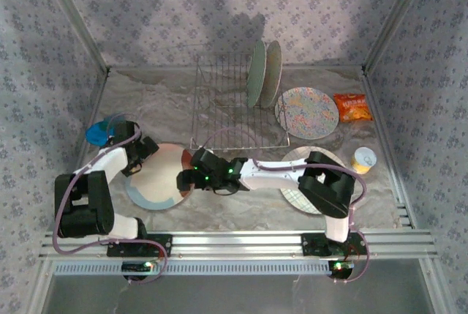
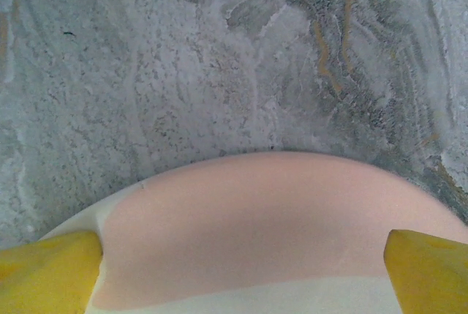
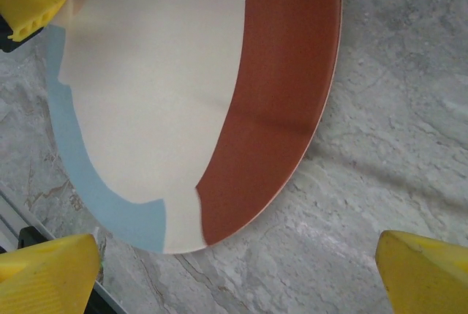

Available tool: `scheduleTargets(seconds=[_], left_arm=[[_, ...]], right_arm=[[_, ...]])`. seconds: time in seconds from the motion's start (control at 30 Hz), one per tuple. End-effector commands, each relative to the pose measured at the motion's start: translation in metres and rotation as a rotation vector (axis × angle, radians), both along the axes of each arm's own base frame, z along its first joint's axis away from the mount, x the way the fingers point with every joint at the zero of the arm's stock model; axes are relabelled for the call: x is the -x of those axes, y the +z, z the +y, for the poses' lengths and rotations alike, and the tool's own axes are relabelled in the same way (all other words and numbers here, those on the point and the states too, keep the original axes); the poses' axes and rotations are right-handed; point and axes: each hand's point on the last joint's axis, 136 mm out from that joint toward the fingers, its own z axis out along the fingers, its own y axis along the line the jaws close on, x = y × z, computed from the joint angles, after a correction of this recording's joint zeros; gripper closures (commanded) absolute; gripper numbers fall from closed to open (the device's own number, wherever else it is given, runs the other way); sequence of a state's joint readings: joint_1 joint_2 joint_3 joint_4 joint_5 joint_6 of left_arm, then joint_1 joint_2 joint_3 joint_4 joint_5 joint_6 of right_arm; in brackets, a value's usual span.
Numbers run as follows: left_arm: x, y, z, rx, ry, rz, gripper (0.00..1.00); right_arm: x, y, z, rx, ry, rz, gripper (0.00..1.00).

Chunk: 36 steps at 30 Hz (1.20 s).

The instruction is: Load the plates into the dish rack

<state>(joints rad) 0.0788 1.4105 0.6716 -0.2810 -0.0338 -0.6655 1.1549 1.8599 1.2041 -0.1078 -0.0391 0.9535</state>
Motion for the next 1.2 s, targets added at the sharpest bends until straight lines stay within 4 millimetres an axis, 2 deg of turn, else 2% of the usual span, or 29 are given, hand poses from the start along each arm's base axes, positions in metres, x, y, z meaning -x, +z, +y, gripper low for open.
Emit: scheduleTargets(seconds=[0.0, 0.33, 0.6, 0.77, 1.17], left_arm=[[0.005, -0.016, -0.002, 0.024, -0.008, 0.031, 0.01], [0.004, -0.019, -0.004, 0.039, -0.008, 0.030, 0.01], [0.006, -0.025, -0.004, 0.045, -0.005, 0.045, 0.01], [0.006, -0.027, -0.006, 0.057, -0.003, 0.048, 0.01], [0.007, -0.026, -0.008, 0.075, 0.001, 0.044, 0.01]], right_arm=[[-0.003, -0.001, 0.004, 0.010, 0.008, 0.007, 0.01], [-0.008, -0.007, 0.015, -0.002, 0.016, 0.040, 0.01], [-0.005, -0.017, 0.025, -0.024, 0.018, 0.091, 0.01], [-0.003, -0.017, 0.034, -0.061, 0.022, 0.113, 0.02], [0.006, -0.014, 0.060, -0.158, 0.011, 0.164, 0.12]])
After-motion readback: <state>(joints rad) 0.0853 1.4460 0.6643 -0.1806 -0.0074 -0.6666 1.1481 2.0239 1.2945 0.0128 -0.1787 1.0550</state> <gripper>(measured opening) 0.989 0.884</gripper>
